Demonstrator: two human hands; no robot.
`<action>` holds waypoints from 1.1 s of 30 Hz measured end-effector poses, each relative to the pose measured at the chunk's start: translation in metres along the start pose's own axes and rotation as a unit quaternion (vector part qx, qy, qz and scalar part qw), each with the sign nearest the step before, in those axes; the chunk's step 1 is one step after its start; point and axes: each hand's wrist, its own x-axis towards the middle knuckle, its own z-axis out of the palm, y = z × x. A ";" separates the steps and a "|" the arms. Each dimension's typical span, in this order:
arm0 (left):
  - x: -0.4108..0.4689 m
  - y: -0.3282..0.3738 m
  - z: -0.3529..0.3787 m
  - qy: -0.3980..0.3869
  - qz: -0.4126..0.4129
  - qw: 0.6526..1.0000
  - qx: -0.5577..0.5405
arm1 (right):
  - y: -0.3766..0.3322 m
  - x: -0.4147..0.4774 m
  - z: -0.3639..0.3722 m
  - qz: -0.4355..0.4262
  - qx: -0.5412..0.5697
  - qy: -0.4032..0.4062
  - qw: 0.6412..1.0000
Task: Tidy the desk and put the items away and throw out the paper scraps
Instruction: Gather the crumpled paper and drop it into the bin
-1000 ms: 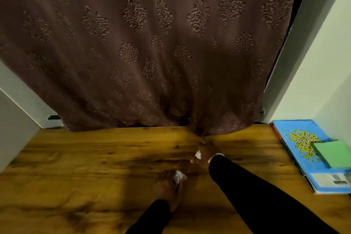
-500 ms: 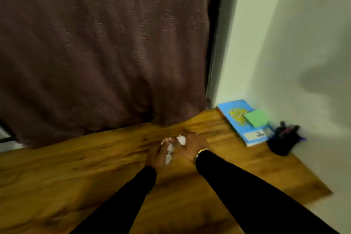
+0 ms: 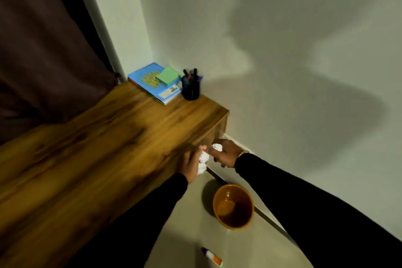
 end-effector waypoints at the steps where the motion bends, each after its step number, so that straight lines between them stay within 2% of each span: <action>1: 0.003 -0.014 0.025 -0.020 -0.020 1.000 0.012 | 0.026 -0.006 -0.001 0.035 0.003 0.008 0.999; 4: 0.027 -0.078 0.091 -0.067 -0.063 0.995 0.046 | 0.118 -0.006 0.014 0.105 0.006 0.022 0.994; 6: 0.034 -0.108 0.123 -0.068 -0.100 0.990 0.077 | 0.170 -0.005 0.027 0.146 -0.009 0.009 0.989; 10: 0.072 -0.188 0.179 -0.107 -0.191 0.975 0.038 | 0.272 0.013 0.058 0.232 0.020 0.008 0.972; 14: 0.118 -0.291 0.217 -0.085 -0.235 0.966 0.061 | 0.345 0.029 0.100 0.234 0.026 -0.028 0.971; 17: 0.133 -0.300 0.233 -0.052 -0.263 0.963 0.034 | 0.373 0.047 0.121 0.258 0.030 -0.046 0.965; 20: 0.134 -0.328 0.231 0.062 -0.350 0.925 0.132 | 0.402 0.050 0.134 0.302 -0.068 -0.065 0.949; 22: 0.117 -0.358 0.216 0.090 -0.388 0.895 0.201 | 0.419 0.039 0.141 0.320 -0.104 -0.088 0.938; 29: 0.045 -0.469 0.161 0.081 -0.455 0.853 0.242 | 0.471 0.008 0.214 0.351 -0.144 -0.201 0.903; 33: 0.036 -0.511 0.153 0.051 -0.439 0.866 0.234 | 0.483 0.010 0.274 0.323 -0.130 -0.218 0.912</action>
